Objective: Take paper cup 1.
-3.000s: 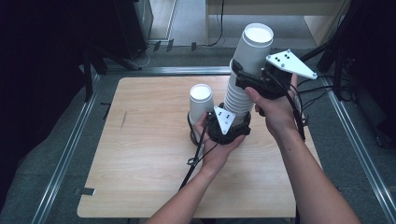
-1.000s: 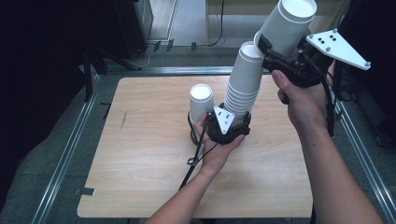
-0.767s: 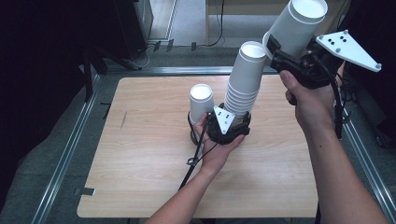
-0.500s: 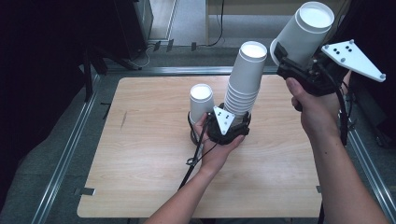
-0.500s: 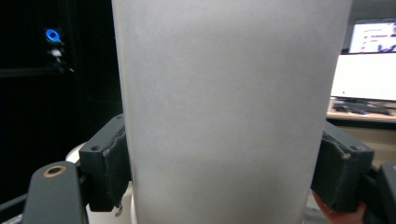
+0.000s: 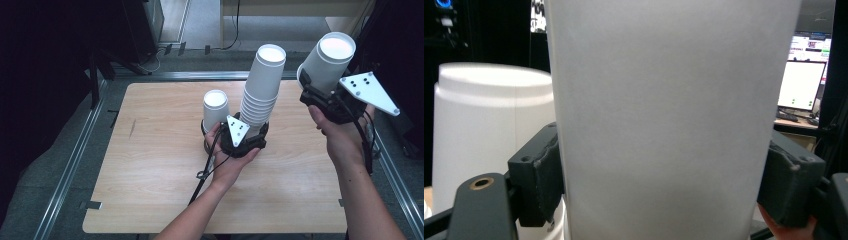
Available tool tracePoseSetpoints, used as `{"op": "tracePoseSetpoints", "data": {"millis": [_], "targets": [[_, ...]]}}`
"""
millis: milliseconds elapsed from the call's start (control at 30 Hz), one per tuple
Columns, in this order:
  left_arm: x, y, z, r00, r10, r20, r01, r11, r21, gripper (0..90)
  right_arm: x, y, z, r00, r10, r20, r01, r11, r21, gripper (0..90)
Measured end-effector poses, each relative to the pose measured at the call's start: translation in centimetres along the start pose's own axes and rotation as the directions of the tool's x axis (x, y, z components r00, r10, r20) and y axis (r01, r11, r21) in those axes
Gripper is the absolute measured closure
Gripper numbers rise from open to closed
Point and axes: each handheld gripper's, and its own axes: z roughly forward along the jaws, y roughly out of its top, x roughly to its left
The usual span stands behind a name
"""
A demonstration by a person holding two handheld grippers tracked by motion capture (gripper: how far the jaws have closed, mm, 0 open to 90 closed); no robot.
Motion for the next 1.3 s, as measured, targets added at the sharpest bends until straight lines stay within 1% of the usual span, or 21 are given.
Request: {"op": "tracePoseSetpoints", "data": {"millis": [67, 133, 200, 300, 367, 400, 433, 500, 567, 600, 633, 700, 733, 800, 867, 967, 1033, 1100, 1133, 1200, 1300], "targets": [[-0.1, 0.0, -0.4, 0.9997, 0.012, 0.023, -0.012, 0.9999, 0.0, 14.8, 0.1, -0.7, -0.2, 0.9999, -0.014, 0.007, 0.014, 1.0, 0.008, 18.9], [-0.3, 0.0, -0.9, 0.9991, 0.021, 0.038, -0.021, 0.9998, 0.001, 13.0, 0.1, -1.5, -0.4, 0.9999, -0.015, 0.006, 0.015, 1.0, 0.013, 18.9], [-0.4, 0.0, -1.4, 0.9981, 0.02, 0.058, -0.02, 0.9998, 0.001, 11.2, 0.1, -2.3, -0.6, 0.9997, -0.022, 0.011, 0.022, 1.0, 0.02, 18.9], [-0.5, -0.1, -2.2, 0.9968, 0.022, 0.077, -0.023, 0.9997, 0.004, 9.6, 0.1, -3.4, -0.9, 0.9996, -0.024, 0.015, 0.024, 0.999, 0.03, 18.9], [-0.3, -0.1, -2.7, 0.9947, 0.017, 0.102, -0.017, 0.9998, 0.006, 7.6, 0.2, -3.9, -1.0, 0.9994, -0.031, 0.017, 0.031, 0.999, 0.034, 18.9], [-0.3, -0.1, -2.7, 0.9947, 0.017, 0.102, -0.017, 0.9998, 0.006, 6.3, 0.2, -3.9, -1.0, 0.9994, -0.031, 0.017, 0.031, 0.999, 0.034, 18.9], [0.0, -0.2, -3.1, 0.9903, -0.005, 0.139, 0.001, 0.9998, 0.022, 3.0, 0.3, -4.3, -1.3, 0.9992, -0.034, 0.02, 0.033, 0.999, 0.034, 18.9], [0.5, -0.3, -3.6, 0.9876, -0.018, 0.156, 0.013, 0.9994, 0.032, 1.1, 0.4, -4.8, -1.5, 0.9986, -0.049, 0.022, 0.049, 0.998, 0.03, 18.9], [0.9, -0.5, -4.2, 0.9871, -0.024, 0.158, 0.018, 0.9992, 0.035, 0.3, 0.7, -5.3, -1.8, 0.997, -0.074, 0.02, 0.074, 0.997, 0.029, 18.8], [0.9, -0.5, -4.2, 0.9871, -0.024, 0.158, 0.018, 0.9992, 0.035, 0.0, 0.7, -5.3, -1.8, 0.997, -0.074, 0.02, 0.074, 0.997, 0.029, 18.8], [1.4, -0.7, -4.7, 0.9874, -0.025, 0.156, 0.02, 0.9991, 0.039, 0.0, 0.9, -5.9, -2.2, 0.9952, -0.094, 0.024, 0.094, 0.995, 0.028, 18.7], [1.8, -0.8, -5.2, 0.9882, -0.034, 0.149, 0.028, 0.9987, 0.042, 0.0, 1.1, -6.4, -2.5, 0.9949, -0.097, 0.028, 0.097, 0.995, 0.026, 18.7], [2.1, -0.9, -5.6, 0.9884, -0.032, 0.149, 0.025, 0.9987, 0.043, 0.0, 1.2, -6.6, -2.7, 0.9953, -0.093, 0.025, 0.093, 0.995, 0.026, 18.7], [2.4, -1.1, -6.1, 0.9884, -0.033, 0.148, 0.027, 0.9986, 0.046, 0.0, 1.6, -7.2, -3.1, 0.9945, -0.103, 0.023, 0.102, 0.994, 0.031, 18.6], [2.8, -1.3, -6.8, 0.9882, -0.035, 0.149, 0.029, 0.9985, 0.047, 0.0, 2.0, -8.0, -3.5, 0.9927, -0.119, 0.019, 0.118, 0.992, 0.037, 18.6], [3.3, -1.6, -7.6, 0.9887, -0.037, 0.145, 0.03, 0.9985, 0.047, 0.0, 2.8, -9.1, -4.1, 0.9913, -0.131, 0.016, 0.13, 0.99, 0.052, 18.5], [3.5, -1.7, -7.8, 0.989, -0.034, 0.144, 0.027, 0.9984, 0.049, 0.0, 3.3, -9.9, -4.4, 0.9885, -0.151, 0.012, 0.15, 0.987, 0.06, 18.5], [4.1, -2.0, -8.6, 0.989, -0.05, 0.139, 0.044, 0.9978, 0.051, 0.0, 3.7, -10.5, -4.6, 0.9887, -0.15, 0.005, 0.149, 0.986, 0.07, 18.5], [4.3, -2.1, -8.8, 0.9891, -0.049, 0.138, 0.042, 0.9976, 0.056, 0.0, 4.0, -10.9, -4.8, 0.9886, -0.15, 0.002, 0.15, 0.986, 0.073, 18.5], [4.6, -2.3, -9.3, 0.9883, -0.059, 0.141, 0.051, 0.9969, 0.06, 0.0, 4.3, -11.3, -5.0, 0.9875, -0.158, -0.002, 0.158, 0.984, 0.077, 18.4], [4.8, -2.6, -9.8, 0.9889, -0.057, 0.137, 0.049, 0.9969, 0.062, 0.0, 4.9, -12.1, -5.2, 0.9857, -0.168, -0.011, 0.169, 0.982, 0.082, 18.4]]}}
